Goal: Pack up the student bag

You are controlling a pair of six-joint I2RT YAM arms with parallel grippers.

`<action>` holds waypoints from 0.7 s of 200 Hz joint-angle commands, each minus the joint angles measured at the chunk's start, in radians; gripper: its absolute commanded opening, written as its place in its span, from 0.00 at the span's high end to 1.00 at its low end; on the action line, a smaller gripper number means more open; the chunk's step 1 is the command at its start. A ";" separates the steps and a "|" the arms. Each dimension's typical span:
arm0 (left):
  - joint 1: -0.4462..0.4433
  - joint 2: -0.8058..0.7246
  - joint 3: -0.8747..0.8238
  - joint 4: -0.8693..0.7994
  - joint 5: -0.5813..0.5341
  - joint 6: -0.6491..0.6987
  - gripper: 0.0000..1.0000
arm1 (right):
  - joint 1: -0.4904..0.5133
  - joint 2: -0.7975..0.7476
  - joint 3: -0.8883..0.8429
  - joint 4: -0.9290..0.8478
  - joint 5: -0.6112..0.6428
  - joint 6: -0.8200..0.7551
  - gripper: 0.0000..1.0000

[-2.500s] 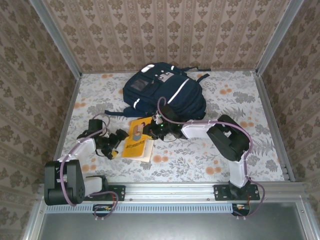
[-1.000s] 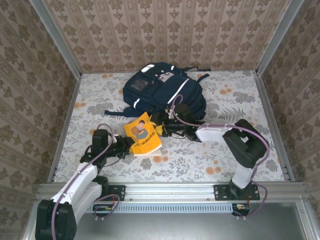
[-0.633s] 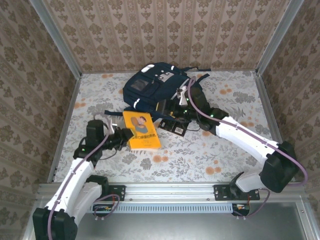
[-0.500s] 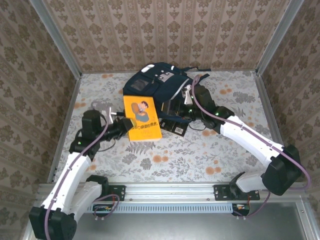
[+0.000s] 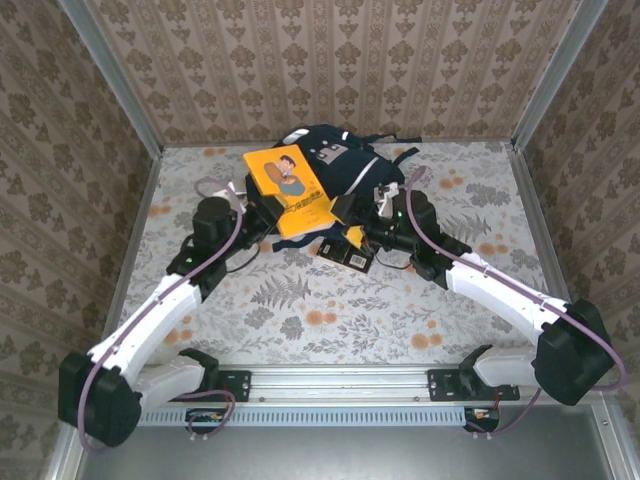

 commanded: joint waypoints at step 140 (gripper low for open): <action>-0.113 0.211 0.163 0.420 -0.149 -0.239 1.00 | 0.056 0.029 -0.139 0.342 0.307 0.246 0.00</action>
